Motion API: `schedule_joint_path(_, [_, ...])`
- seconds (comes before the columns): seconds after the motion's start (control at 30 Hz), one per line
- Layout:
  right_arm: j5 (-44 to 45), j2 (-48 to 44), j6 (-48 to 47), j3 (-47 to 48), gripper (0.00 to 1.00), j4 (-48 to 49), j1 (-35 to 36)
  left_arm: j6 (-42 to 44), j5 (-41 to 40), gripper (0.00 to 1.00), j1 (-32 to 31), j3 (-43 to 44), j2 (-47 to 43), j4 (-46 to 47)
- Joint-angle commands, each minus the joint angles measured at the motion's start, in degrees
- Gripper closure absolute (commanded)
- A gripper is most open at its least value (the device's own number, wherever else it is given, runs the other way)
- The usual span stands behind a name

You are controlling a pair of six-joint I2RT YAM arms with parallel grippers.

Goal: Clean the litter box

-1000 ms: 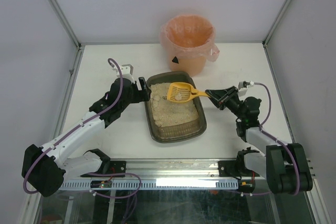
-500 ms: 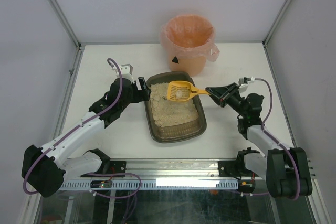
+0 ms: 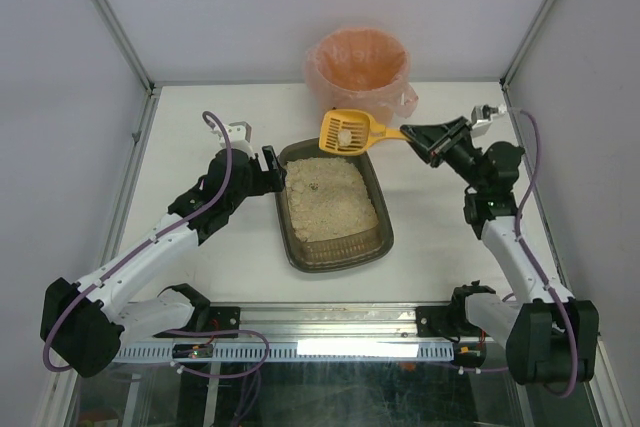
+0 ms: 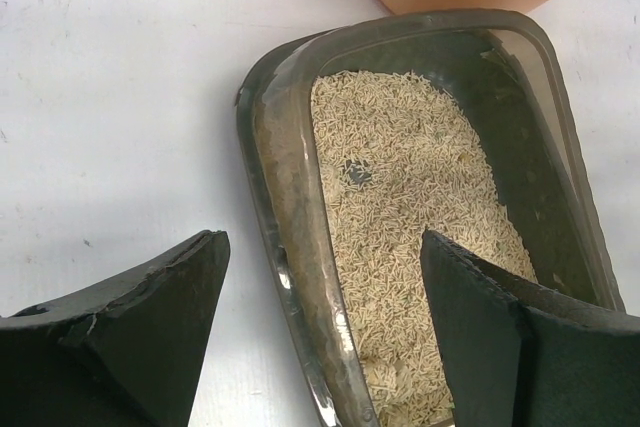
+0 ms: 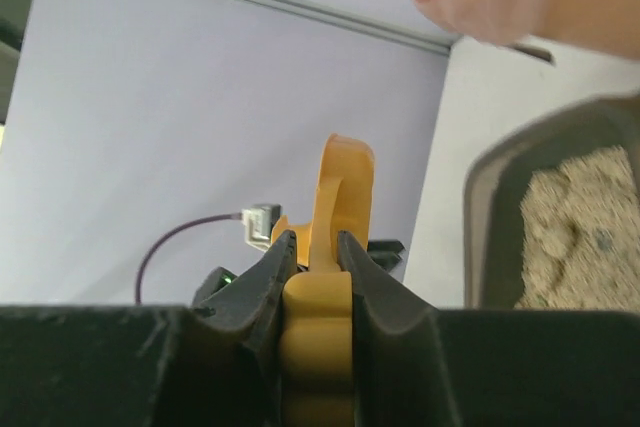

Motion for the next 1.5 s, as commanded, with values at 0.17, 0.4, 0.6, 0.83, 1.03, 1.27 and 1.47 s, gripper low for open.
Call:
schedule_joint_path(0.17, [5.9, 8.4, -11.2, 27.2, 1.0, -12.2, -3.0, -0.4, -0.9, 0.19, 0.8, 0.2, -1.7, 1.8])
schedule_joint_path(0.4, [7.3, 21.9, -20.6, 42.8, 1.0, -10.0, -5.5, -0.9, -0.7, 0.19, 0.8, -0.9, -3.1, 1.7])
schedule_joint_path(0.6, [8.5, 31.8, -34.3, 54.4, 1.0, -13.5, -5.6, -0.9, 0.0, 0.19, 0.8, -0.4, -2.9, 1.0])
schedule_joint_path(0.83, [9.9, 36.9, -58.6, 63.5, 1.0, -24.3, -3.6, -0.9, 0.2, 0.18, 0.8, -0.1, -2.7, 0.4])
schedule_joint_path(1.03, [16.9, 37.0, -76.6, 68.6, 1.0, -33.5, 2.5, -0.8, 0.3, 0.18, 0.8, 0.2, -1.9, 0.2])
schedule_joint_path(1.27, [20.2, 35.1, -76.4, 68.3, 1.0, -31.7, 4.5, -0.9, 0.3, 0.18, 0.8, 0.1, -1.8, -0.3])
schedule_joint_path(1.47, [17.3, 31.1, -69.3, 67.6, 1.0, -30.3, 3.3, -0.7, 0.2, 0.18, 0.8, 0.1, -1.8, -0.7])
